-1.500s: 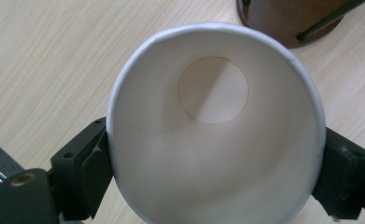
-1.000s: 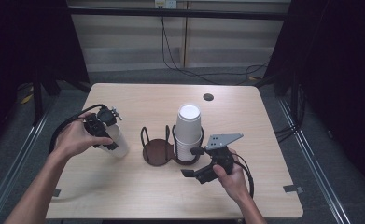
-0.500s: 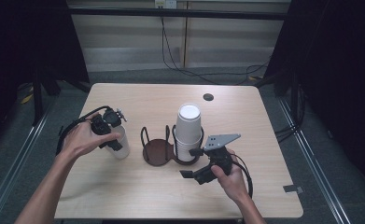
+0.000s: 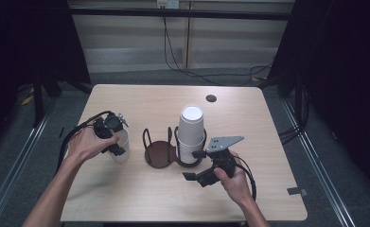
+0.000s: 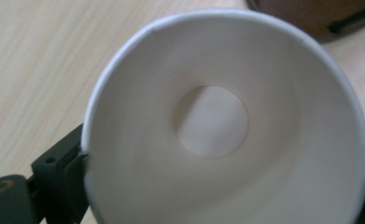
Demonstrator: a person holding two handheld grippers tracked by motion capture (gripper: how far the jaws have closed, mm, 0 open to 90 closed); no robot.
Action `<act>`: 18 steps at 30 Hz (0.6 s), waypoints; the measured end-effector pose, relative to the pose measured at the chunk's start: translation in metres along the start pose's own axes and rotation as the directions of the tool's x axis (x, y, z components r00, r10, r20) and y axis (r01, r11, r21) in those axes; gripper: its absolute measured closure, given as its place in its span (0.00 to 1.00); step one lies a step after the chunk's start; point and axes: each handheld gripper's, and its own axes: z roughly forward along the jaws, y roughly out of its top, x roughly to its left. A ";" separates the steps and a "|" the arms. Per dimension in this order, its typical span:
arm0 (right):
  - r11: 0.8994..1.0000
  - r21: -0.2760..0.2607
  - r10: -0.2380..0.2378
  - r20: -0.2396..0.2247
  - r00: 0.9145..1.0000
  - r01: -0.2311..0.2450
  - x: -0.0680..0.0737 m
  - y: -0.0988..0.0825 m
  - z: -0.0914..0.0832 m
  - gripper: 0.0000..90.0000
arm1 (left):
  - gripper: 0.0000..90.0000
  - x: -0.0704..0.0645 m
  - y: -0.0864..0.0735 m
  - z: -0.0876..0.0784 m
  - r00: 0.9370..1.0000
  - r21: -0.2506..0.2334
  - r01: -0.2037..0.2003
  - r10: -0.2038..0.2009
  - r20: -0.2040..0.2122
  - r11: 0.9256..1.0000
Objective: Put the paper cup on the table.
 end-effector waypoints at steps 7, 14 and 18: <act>1.000 0.010 -0.001 -0.002 1.000 0.001 0.000 -0.001 0.002 0.18 | 0.07 0.001 -0.007 0.001 0.999 -0.038 -0.013 0.015 0.038 0.999; 1.000 0.006 -0.002 -0.003 1.000 0.002 0.000 -0.001 0.001 0.18 | 0.06 0.004 -0.019 0.007 0.998 -0.058 -0.004 0.007 0.057 0.998; 1.000 0.010 -0.001 -0.005 1.000 0.001 0.000 -0.001 0.001 0.18 | 0.06 0.008 -0.032 0.014 0.996 -0.080 0.023 -0.016 0.092 0.997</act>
